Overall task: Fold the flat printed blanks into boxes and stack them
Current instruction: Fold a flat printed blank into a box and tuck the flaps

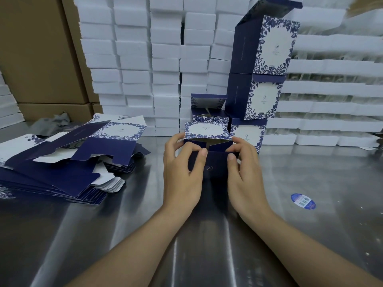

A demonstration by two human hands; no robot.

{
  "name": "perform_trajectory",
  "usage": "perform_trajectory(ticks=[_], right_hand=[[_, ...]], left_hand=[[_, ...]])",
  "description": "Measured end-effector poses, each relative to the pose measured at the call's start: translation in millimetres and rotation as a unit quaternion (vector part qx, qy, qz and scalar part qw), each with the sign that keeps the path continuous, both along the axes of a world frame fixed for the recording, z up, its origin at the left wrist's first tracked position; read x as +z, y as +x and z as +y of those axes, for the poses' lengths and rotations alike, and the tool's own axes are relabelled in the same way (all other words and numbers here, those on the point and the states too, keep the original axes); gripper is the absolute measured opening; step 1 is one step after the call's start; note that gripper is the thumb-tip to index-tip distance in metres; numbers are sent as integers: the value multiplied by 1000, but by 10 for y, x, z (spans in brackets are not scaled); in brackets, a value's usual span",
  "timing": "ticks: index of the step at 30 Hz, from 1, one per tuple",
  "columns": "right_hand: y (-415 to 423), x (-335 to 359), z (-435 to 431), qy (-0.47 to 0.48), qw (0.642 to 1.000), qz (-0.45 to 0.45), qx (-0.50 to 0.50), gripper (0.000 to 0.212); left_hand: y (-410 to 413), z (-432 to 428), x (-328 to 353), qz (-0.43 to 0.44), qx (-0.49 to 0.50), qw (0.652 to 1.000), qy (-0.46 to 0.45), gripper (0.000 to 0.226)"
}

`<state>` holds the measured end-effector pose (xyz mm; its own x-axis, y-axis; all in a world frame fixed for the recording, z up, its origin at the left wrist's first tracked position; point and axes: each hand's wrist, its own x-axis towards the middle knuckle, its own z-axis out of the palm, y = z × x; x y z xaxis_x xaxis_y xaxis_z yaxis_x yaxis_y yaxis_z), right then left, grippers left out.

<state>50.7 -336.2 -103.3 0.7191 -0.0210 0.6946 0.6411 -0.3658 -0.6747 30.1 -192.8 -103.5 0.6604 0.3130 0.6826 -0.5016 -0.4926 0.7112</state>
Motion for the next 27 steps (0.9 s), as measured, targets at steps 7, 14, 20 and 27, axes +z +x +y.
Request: perform_trajectory(ticks=[7,14,20,27], right_hand=[[-24,17,5,65,996,40,39,24],[-21,8,-13,87,994,48,44,21],[-27,9,-6,98,994,32,44,27],[8,-22,-10,95,994,44,22,46]], left_hand=[[8,-1,8,-16,-4,999,-41,16],[11,14,-2,-5,-11,998,-54,38],[37,16,-2,-18,5,998,-65,35],[15,26,-3,-11,34,996,-78,40]])
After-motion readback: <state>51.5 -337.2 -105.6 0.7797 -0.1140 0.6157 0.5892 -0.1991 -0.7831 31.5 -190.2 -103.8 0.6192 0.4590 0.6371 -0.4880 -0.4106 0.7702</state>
